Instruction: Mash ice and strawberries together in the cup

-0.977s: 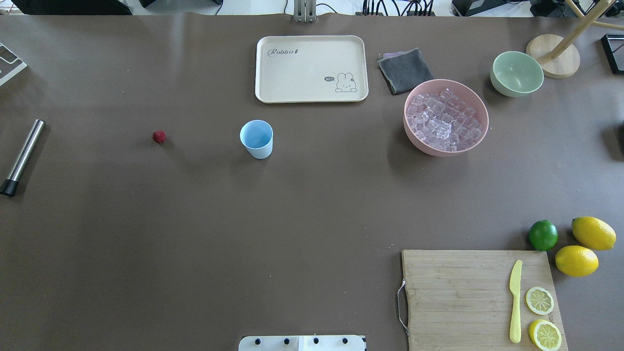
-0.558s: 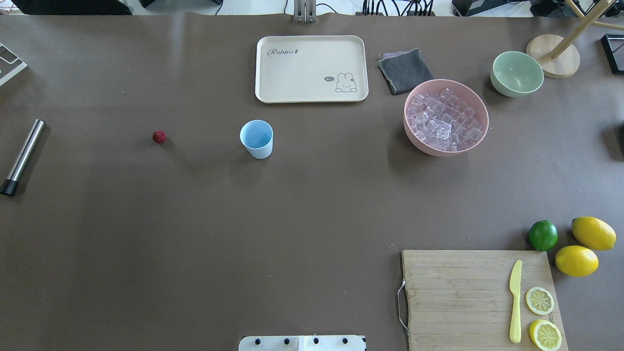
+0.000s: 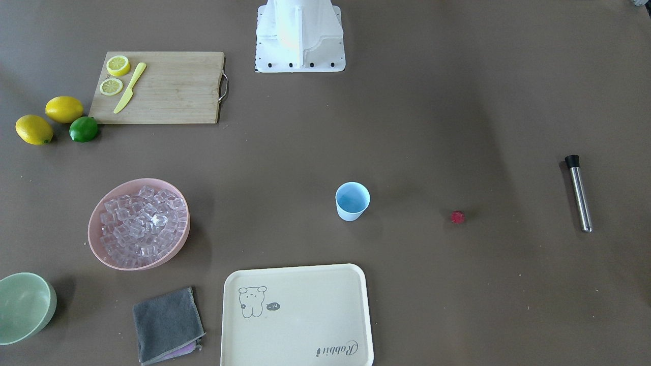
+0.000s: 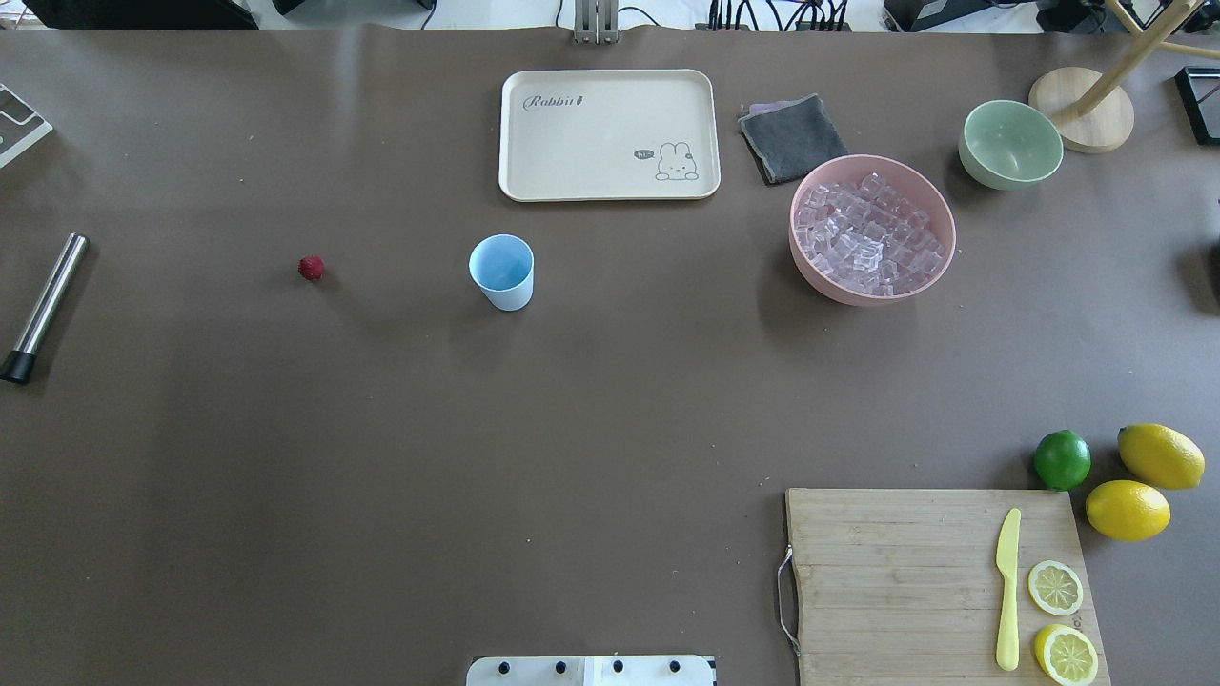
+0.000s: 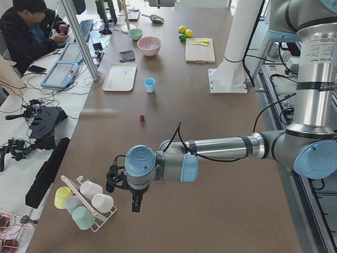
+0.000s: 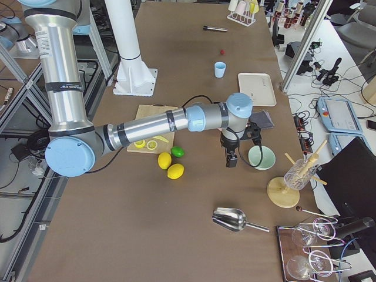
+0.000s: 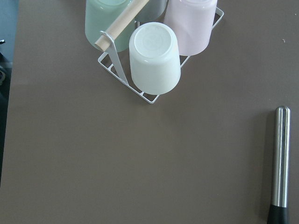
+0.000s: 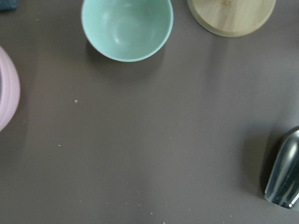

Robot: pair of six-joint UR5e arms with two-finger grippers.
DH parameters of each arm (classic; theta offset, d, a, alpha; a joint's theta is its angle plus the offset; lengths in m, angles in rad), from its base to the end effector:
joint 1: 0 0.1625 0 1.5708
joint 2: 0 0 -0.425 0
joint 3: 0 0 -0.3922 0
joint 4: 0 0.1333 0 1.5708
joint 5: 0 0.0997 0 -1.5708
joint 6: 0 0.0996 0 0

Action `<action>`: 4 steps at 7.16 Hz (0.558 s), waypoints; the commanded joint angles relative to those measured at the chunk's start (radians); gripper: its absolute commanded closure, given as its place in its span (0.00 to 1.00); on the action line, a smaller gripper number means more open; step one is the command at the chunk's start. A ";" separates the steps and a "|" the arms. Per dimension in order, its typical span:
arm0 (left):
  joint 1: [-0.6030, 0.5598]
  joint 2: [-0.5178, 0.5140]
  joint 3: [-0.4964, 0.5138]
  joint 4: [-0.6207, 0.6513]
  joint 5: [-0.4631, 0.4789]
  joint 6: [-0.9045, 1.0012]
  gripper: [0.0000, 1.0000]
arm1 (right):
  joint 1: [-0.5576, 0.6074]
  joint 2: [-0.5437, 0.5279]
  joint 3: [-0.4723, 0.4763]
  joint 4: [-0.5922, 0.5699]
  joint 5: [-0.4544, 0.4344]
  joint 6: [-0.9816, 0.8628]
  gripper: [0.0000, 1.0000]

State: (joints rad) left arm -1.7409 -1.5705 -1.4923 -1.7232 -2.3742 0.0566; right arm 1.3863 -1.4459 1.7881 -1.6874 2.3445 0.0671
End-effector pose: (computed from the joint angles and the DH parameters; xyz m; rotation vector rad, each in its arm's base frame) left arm -0.1446 -0.4778 0.6800 0.1600 0.7902 -0.0777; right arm -0.0356 -0.5381 0.4997 0.1160 -0.7923 -0.1983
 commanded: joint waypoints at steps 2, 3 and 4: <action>-0.002 0.004 -0.002 -0.001 0.000 -0.003 0.01 | -0.165 0.002 0.097 0.136 -0.063 0.170 0.00; -0.002 0.006 -0.003 -0.001 0.000 -0.001 0.01 | -0.258 0.033 0.096 0.149 -0.115 0.250 0.01; -0.003 0.006 -0.003 -0.001 0.000 0.002 0.01 | -0.356 0.091 0.085 0.173 -0.179 0.278 0.01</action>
State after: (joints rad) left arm -1.7430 -1.5653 -1.4950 -1.7243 -2.3746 0.0559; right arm 1.1464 -1.4097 1.8798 -1.5437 2.2378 0.2854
